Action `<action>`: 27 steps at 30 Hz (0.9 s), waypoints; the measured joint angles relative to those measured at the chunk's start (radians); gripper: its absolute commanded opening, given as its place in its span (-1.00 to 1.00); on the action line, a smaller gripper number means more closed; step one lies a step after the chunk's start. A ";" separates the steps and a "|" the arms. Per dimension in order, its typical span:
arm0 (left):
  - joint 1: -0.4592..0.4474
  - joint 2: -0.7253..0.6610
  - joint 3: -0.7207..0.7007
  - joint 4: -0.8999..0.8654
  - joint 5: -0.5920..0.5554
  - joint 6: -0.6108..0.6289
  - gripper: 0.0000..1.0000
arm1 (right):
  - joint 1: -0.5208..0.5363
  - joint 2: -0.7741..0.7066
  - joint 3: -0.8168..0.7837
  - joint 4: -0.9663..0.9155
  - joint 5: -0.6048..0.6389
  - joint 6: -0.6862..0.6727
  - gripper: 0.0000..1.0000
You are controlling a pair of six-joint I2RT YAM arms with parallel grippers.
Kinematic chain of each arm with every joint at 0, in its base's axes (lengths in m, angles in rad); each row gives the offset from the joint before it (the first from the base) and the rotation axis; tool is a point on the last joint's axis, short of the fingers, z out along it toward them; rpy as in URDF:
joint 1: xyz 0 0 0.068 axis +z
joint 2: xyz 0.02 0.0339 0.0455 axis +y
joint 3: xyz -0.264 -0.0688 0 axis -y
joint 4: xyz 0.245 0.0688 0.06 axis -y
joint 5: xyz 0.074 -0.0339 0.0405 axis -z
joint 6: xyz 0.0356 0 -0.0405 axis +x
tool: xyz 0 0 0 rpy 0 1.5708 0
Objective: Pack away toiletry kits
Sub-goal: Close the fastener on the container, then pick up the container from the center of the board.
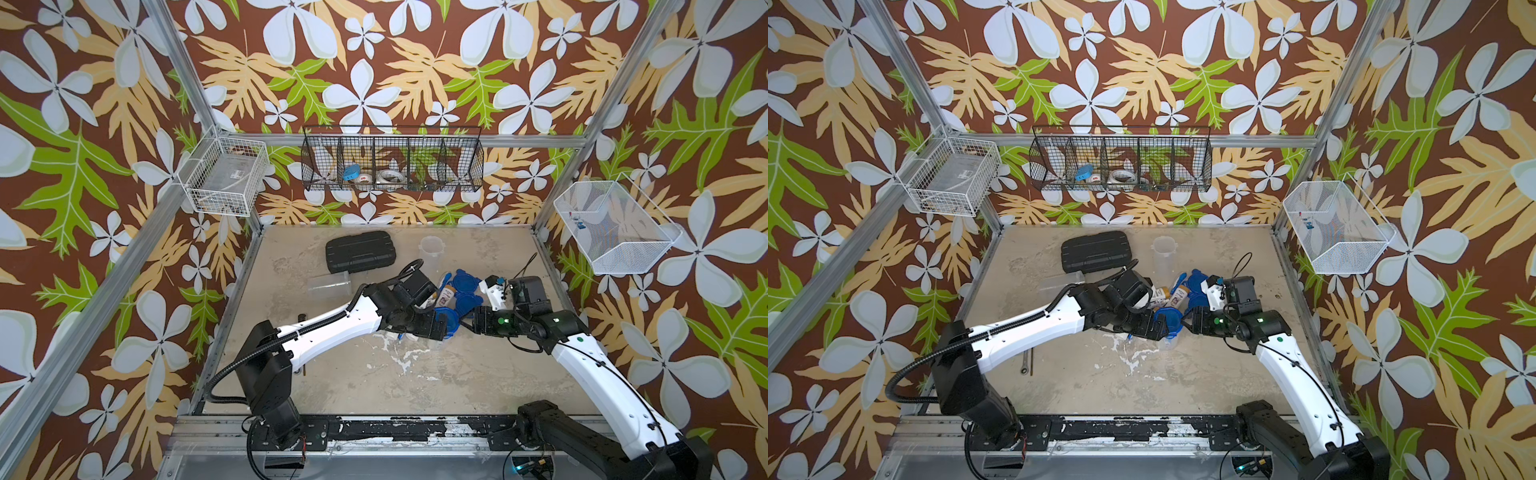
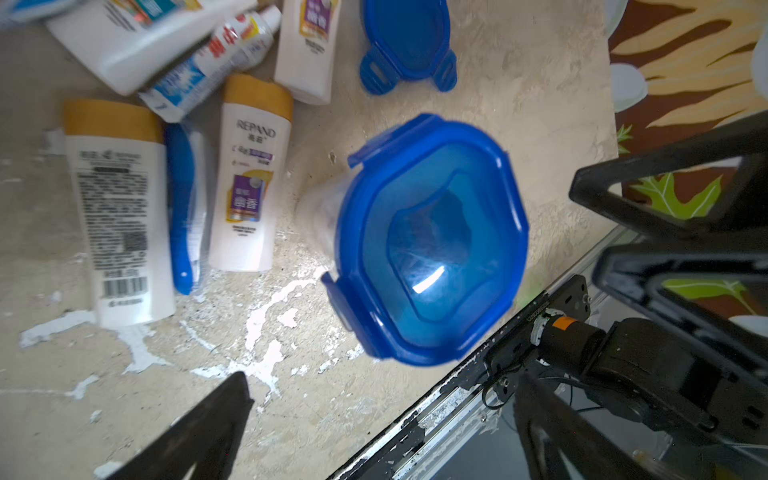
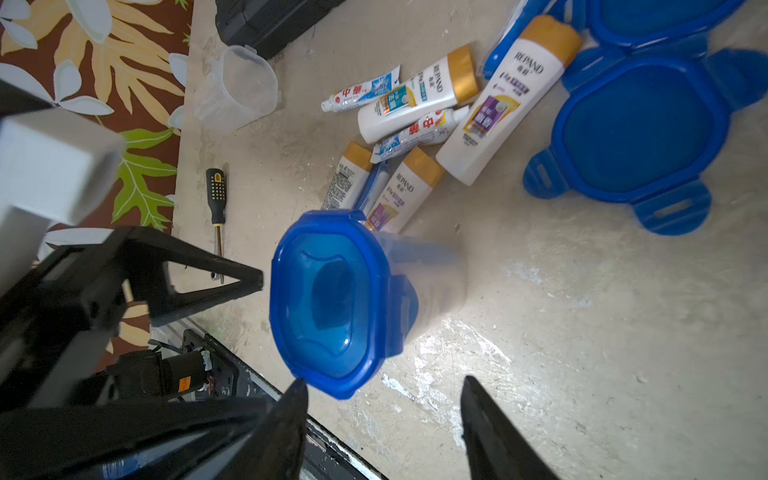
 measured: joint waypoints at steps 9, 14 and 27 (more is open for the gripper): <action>-0.042 0.135 0.211 -0.103 -0.222 -0.142 0.99 | -0.166 -0.074 0.012 -0.042 0.068 -0.020 1.00; -0.088 0.264 0.350 -0.173 -0.306 -0.219 0.99 | -0.175 -0.103 0.023 -0.042 0.080 -0.019 1.00; -0.132 0.438 0.523 -0.305 -0.425 -0.303 0.99 | -0.114 -0.179 0.024 -0.067 0.188 -0.044 1.00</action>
